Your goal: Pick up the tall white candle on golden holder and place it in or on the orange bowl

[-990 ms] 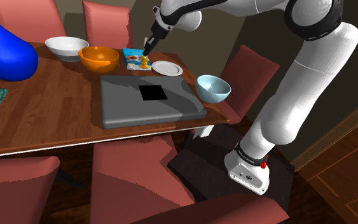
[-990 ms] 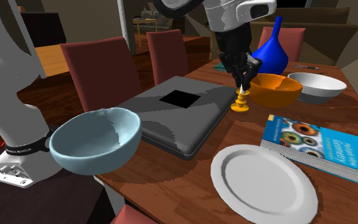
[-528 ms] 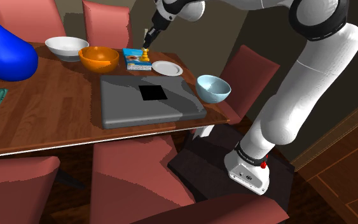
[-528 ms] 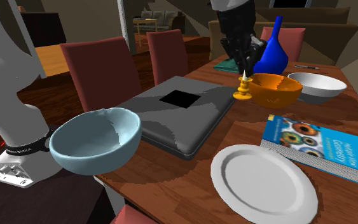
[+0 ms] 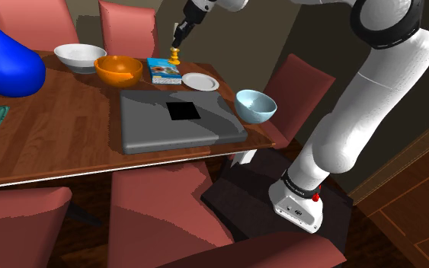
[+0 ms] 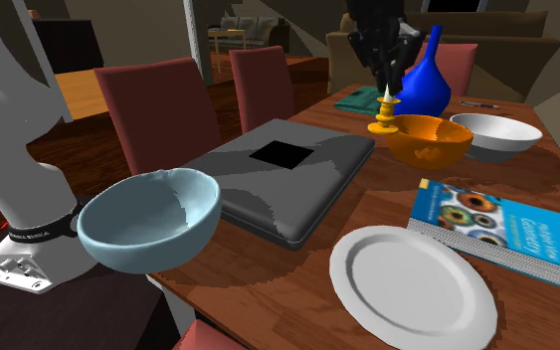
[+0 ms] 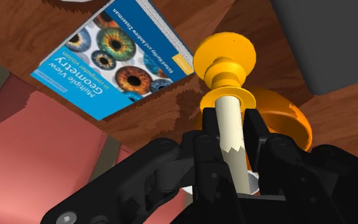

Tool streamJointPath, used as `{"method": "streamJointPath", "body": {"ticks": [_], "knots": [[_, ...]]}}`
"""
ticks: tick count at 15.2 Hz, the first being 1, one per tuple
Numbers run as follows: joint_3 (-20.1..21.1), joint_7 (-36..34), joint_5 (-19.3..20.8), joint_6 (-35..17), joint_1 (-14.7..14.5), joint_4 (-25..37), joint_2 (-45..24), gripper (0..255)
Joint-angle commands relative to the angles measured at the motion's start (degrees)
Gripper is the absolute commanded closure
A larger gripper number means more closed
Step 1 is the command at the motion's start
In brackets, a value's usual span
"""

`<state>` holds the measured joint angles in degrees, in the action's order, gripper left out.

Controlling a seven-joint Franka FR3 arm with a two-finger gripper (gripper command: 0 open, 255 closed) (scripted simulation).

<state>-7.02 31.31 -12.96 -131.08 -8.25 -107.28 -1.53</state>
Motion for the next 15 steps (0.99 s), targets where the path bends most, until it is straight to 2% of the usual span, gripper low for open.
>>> {"method": "streamJointPath", "body": {"ticks": [1,4,6,11,15], "knots": [[-0.08,-0.25,0.24,1.50,0.08,1.28,0.22,255],[-0.13,-0.74,0.59,3.53,0.11,3.15,0.41,255],[0.60,-2.67,1.00,4.12,-0.67,7.54,-3.11,255],[1.93,-7.35,2.25,6.83,-2.64,20.56,-12.81,255],[2.60,-10.92,3.29,10.77,-4.15,34.17,-22.08,255]]}}
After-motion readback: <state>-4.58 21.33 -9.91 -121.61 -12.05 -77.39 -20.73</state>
